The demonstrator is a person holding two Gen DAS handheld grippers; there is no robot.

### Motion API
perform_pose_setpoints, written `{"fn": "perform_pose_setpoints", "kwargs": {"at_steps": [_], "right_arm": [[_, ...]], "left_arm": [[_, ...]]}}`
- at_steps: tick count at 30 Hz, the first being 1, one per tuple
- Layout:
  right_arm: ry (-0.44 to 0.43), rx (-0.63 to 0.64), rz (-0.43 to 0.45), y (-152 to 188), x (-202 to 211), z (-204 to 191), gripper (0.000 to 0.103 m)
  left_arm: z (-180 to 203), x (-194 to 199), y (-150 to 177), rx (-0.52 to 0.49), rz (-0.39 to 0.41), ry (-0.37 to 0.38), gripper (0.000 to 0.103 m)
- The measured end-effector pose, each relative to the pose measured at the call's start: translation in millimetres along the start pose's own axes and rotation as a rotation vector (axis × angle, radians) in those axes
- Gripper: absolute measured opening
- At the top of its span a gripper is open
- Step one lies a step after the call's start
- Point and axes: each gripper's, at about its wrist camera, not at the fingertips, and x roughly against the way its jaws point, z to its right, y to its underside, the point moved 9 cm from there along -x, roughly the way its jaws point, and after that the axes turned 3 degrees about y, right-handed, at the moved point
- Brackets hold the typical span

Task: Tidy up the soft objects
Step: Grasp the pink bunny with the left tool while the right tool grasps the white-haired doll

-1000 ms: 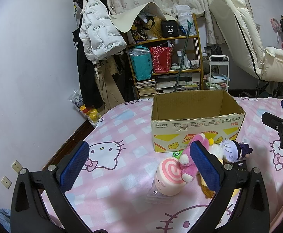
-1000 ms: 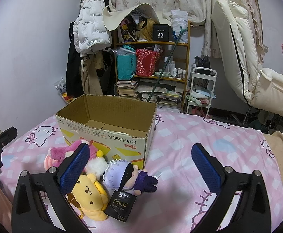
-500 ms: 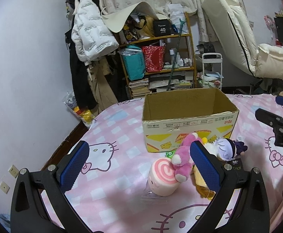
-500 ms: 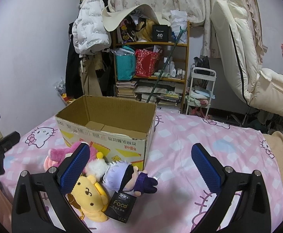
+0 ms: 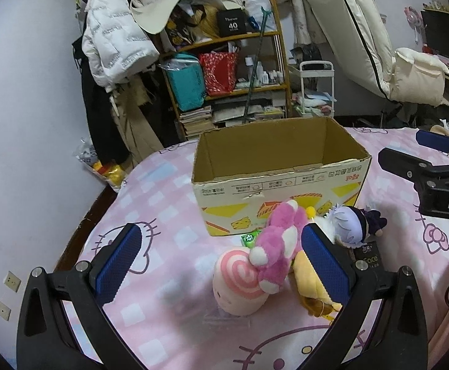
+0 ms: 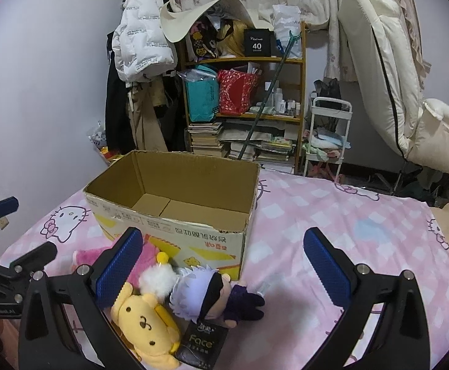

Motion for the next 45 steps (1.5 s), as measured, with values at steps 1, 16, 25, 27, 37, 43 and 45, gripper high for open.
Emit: {"fn": "perform_pose_setpoints", "kwargs": {"at_steps": [1, 16, 25, 27, 37, 43, 45], "right_arm": [[-0.005, -0.006, -0.006, -0.2, -3.4, 0.0, 0.103], [-0.076, -0.009, -0.259, 41.3, -61.2, -4.5, 0.103], [-0.098, -0.024, -0.374, 70.3, -85.2, -0.9, 0.102], [-0.11, -0.038, -0.404, 76.8, -90.2, 0.3, 0.095], [-0.116, 0.011, -0.462, 91.8, -100.8, -6.6, 0.089], [-0.071, 0.03, -0.514, 105.1, -107.9, -2.4, 0.103], [-0.083, -0.001, -0.519, 105.9, -110.0, 0.3, 0.103]], "left_arm": [[1.3, -4.7, -0.5, -0.003, -0.008, 0.007, 0.102], [25.9, -70.5, 16.4, -0.038, -0.17, 0.101, 0.102], [41.0, -86.1, 29.9, -0.07, -0.21, 0.134, 0.101], [45.3, -87.7, 31.4, -0.079, -0.214, 0.153, 0.091], [55.6, -100.1, 40.4, -0.073, -0.255, 0.206, 0.061], [57.2, -103.1, 46.1, -0.053, -0.273, 0.225, 0.051], [57.8, -103.4, 46.3, -0.04, -0.274, 0.242, 0.046]]}}
